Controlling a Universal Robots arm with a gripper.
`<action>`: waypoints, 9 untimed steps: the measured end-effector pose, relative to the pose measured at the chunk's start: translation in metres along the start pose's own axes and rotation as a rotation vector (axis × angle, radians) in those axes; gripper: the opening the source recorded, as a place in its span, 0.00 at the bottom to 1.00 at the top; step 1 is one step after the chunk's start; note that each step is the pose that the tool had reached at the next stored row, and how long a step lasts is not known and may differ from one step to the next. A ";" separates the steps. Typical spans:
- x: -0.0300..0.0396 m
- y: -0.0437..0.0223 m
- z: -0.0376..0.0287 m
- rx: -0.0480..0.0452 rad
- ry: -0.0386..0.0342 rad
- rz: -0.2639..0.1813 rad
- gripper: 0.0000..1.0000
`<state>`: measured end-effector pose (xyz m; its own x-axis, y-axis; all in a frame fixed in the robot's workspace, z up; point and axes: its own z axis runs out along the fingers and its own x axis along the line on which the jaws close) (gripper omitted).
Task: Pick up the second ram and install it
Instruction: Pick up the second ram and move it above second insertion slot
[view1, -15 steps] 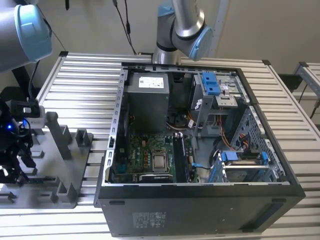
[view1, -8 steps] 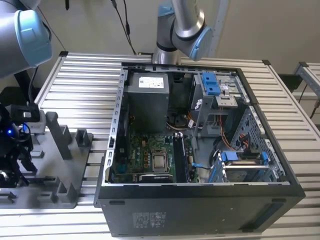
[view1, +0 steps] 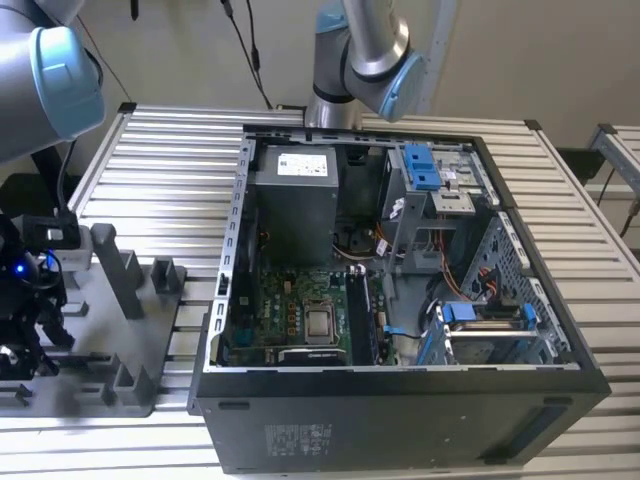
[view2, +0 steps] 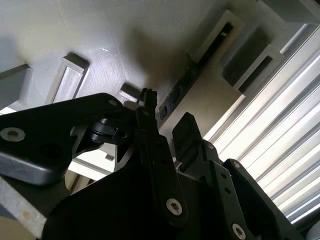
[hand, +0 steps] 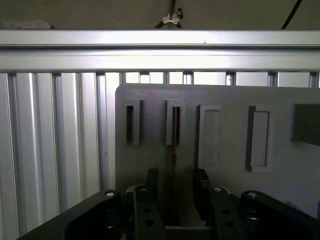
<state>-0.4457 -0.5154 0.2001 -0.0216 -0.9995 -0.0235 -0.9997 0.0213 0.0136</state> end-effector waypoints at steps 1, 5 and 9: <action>0.0000 0.0000 0.0001 0.0001 -0.0001 0.000 0.40; 0.0000 0.0000 0.0001 0.0000 0.0000 0.000 0.27; 0.0000 0.0000 0.0001 0.0000 0.0000 0.000 0.14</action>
<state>-0.4457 -0.5154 0.1999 -0.0215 -0.9995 -0.0236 -0.9997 0.0212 0.0137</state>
